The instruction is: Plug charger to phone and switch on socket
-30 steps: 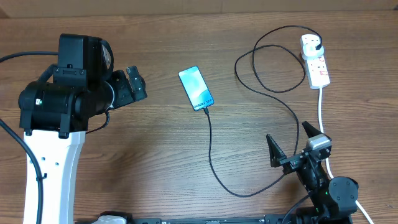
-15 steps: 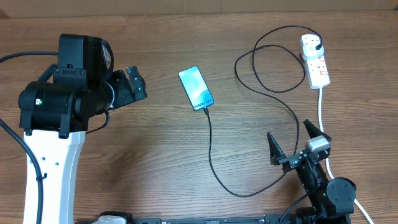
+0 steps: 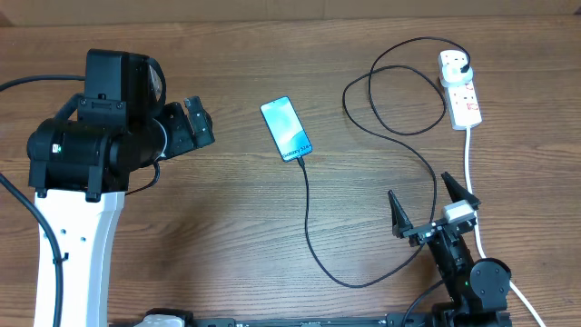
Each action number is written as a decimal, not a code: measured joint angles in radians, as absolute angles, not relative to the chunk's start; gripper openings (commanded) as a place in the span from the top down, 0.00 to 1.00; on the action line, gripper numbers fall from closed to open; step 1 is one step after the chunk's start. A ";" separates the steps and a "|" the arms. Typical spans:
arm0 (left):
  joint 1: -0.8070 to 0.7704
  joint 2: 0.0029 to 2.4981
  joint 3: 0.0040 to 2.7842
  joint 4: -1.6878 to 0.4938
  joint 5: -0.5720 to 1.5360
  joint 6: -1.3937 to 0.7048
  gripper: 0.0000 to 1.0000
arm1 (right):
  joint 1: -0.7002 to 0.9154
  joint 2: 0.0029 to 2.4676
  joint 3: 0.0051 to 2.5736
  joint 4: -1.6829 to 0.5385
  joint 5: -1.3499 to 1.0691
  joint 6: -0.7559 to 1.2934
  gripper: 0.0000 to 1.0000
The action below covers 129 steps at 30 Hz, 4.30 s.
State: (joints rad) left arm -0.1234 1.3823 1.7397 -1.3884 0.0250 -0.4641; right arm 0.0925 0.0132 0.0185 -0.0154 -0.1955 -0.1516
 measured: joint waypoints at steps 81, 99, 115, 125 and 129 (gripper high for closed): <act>-0.123 1.382 1.740 -1.388 0.025 -0.464 0.00 | 0.093 0.013 0.019 -0.090 -0.036 -0.082 0.00; -0.123 1.382 1.740 -1.470 0.025 -0.479 0.00 | 0.093 0.013 0.019 -0.090 -0.036 -0.081 0.00; -0.123 1.246 1.585 -1.400 0.022 -0.490 0.01 | 0.093 0.013 0.019 -0.091 -0.036 -0.082 0.00; -0.123 1.045 1.072 -1.001 0.077 -0.397 0.00 | 0.093 0.013 0.019 -0.089 -0.036 -0.081 0.00; -0.123 0.942 0.896 -0.846 0.107 -0.381 0.00 | 0.093 0.013 0.019 -0.090 -0.036 -0.082 0.00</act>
State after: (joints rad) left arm -0.1234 0.9417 0.8955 -0.8455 0.1074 -0.3813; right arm 0.0925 0.0128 0.0185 -0.0898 -0.0364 -0.0822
